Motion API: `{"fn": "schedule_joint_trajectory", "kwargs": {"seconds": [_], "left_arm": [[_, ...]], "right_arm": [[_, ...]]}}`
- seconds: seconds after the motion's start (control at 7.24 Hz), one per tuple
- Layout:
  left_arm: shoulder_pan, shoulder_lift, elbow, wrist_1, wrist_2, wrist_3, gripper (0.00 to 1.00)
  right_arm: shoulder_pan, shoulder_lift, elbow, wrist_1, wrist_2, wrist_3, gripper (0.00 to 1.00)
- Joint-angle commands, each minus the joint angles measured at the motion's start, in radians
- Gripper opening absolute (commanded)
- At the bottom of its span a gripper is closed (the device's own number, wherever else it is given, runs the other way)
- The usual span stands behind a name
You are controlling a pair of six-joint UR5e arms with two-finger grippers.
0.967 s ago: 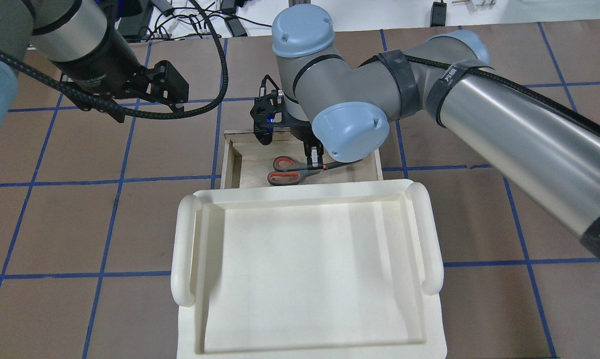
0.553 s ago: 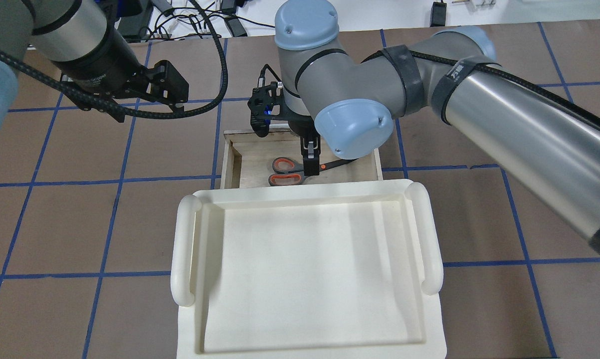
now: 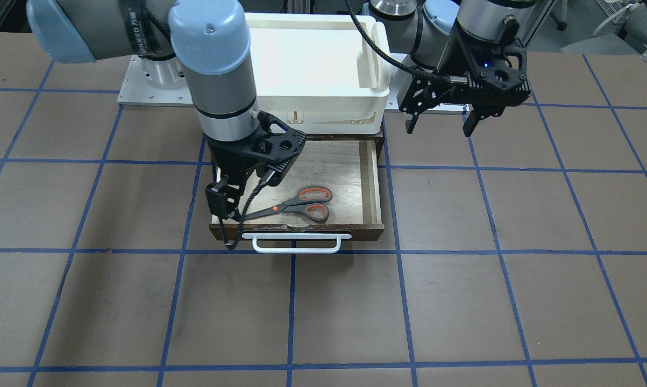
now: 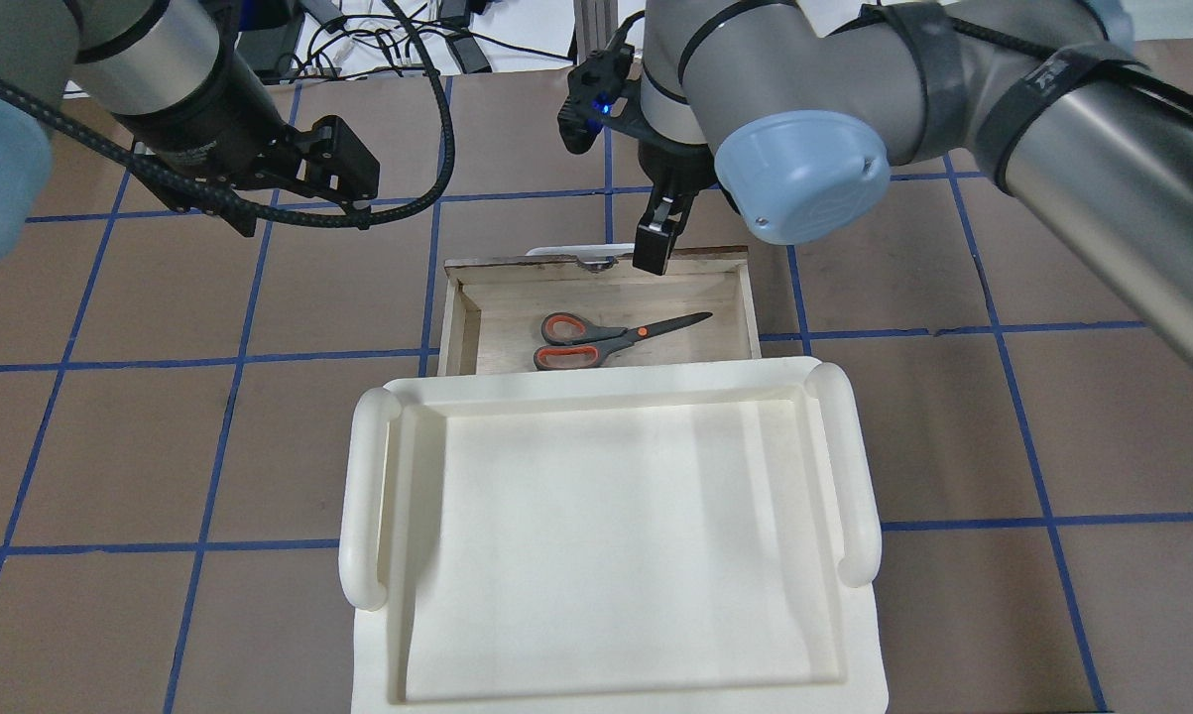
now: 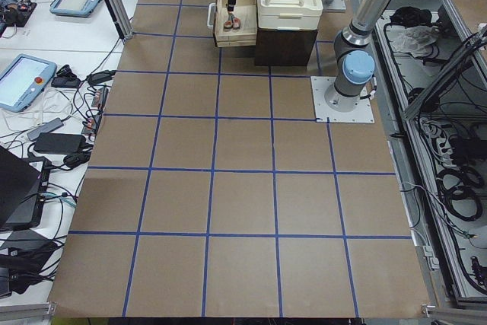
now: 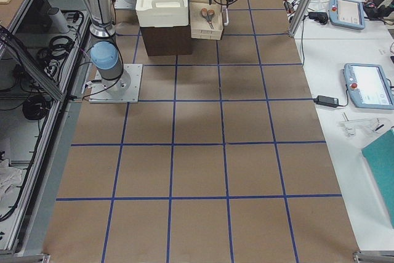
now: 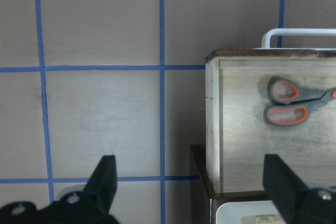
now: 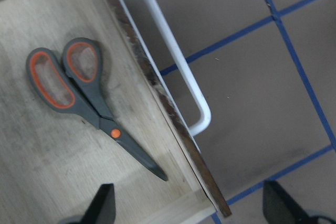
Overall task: Put scissors in drawer and close it
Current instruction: 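Raise the right gripper away while the left gripper moves to the drawer front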
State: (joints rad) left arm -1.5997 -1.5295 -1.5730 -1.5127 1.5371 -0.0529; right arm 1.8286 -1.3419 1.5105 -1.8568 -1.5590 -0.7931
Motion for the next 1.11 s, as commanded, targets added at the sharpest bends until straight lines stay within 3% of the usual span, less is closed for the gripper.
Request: {"fn": "schedule_joint_trajectory", "kwargs": {"seconds": [0.0,0.41,0.55,0.83,0.97], "left_arm": [[-0.04,-0.046,0.005,0.025,-0.005,-0.304,1.0],[-0.181,-0.179,0.014,0.119,-0.005,-0.813,1.0],[-0.224,-0.225,0.018,0.161,-0.005,-0.947,1.0],[-0.269,-0.306,0.069,0.16,0.003,-1.054,0.99],[-0.272,-0.305,0.099,0.146,0.002,-1.018,1.0]], "right_arm": [[-0.09,-0.075,-0.004,0.039,0.0,0.276,1.0],[-0.178,-0.141,-0.003,0.155,0.0,0.68,1.0],[-0.218,-0.154,-0.001,0.198,-0.001,0.689,1.0],[-0.307,-0.19,0.002,0.278,0.014,0.753,1.0],[-0.308,-0.207,0.004,0.313,0.029,0.776,1.0]]}}
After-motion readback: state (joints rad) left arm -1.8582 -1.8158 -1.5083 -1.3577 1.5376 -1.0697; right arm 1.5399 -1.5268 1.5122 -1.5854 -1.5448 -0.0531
